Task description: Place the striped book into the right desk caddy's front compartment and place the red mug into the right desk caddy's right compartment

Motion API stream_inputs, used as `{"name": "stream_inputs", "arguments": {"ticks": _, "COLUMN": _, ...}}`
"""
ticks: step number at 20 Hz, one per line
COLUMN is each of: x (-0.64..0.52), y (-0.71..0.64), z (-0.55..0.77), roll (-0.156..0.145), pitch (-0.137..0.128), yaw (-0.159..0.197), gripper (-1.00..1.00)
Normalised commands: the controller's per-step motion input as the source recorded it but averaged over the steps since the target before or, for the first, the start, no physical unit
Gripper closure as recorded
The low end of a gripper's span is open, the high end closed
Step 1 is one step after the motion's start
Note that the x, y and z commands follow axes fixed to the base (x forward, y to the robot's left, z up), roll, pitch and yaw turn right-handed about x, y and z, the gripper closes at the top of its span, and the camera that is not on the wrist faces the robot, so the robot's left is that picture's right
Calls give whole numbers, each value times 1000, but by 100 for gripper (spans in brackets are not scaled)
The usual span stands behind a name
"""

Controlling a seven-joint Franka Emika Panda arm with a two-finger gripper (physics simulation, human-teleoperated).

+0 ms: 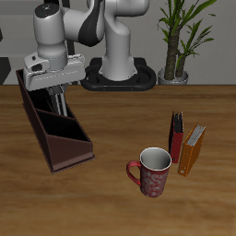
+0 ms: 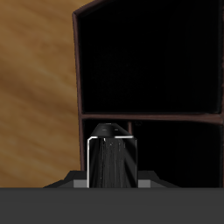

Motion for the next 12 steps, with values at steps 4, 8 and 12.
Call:
{"name": "stream_inputs", "arguments": {"ticks": 4, "x": 58, "y": 1, "z": -174, "roll": -10, "pitch": 36, "yaw": -3, "gripper": 100}}
{"name": "stream_inputs", "arguments": {"ticks": 8, "x": 20, "y": 15, "z": -90, "roll": -3, "pitch": 14, "yaw": -2, "gripper": 100}}
{"name": "stream_inputs", "arguments": {"ticks": 12, "x": 98, "y": 70, "z": -107, "roll": -5, "pitch": 43, "yaw": 7, "gripper": -100}}
